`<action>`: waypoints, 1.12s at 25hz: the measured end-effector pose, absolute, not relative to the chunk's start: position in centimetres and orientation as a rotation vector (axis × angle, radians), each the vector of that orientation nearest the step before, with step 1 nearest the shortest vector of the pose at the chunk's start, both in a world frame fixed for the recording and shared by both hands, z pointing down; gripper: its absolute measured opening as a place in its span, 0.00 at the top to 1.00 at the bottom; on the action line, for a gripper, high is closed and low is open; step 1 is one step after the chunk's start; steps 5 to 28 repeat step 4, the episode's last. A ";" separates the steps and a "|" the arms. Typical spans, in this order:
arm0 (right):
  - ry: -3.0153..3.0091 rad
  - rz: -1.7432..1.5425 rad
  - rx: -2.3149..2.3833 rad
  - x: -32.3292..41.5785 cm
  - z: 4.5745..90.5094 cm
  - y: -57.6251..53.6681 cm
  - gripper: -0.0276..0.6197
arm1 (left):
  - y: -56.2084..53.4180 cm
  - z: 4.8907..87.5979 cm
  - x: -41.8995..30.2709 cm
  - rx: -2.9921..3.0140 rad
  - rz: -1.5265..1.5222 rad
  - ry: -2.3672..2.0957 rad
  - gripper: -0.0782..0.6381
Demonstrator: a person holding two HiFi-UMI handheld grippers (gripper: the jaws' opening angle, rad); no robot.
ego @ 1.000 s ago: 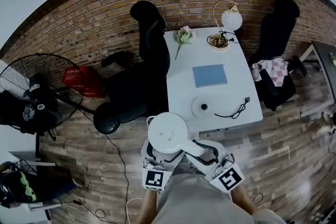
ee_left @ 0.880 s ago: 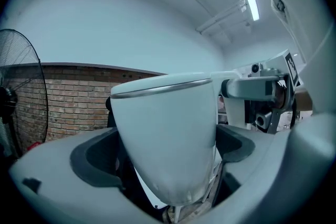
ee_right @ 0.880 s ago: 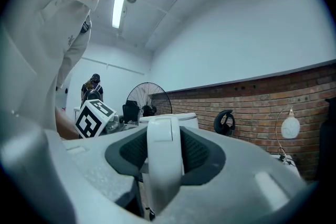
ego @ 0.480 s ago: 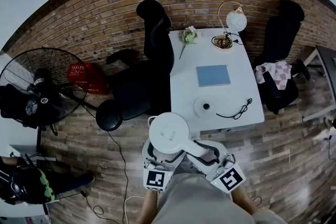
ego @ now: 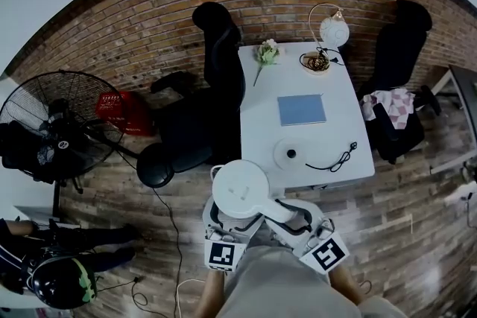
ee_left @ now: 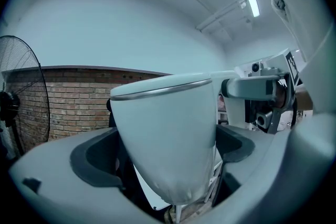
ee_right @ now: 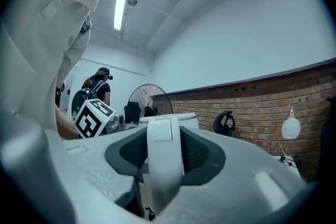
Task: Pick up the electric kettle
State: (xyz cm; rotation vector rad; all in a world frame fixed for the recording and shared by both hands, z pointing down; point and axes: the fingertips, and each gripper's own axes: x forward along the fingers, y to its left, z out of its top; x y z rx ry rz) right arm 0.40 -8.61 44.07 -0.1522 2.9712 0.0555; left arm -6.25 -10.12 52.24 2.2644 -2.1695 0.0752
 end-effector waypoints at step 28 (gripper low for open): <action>2.969 0.045 -0.155 0.4 43.8 -9.4 0.70 | -11.1 51.9 -6.3 2.253 0.079 -2.165 0.10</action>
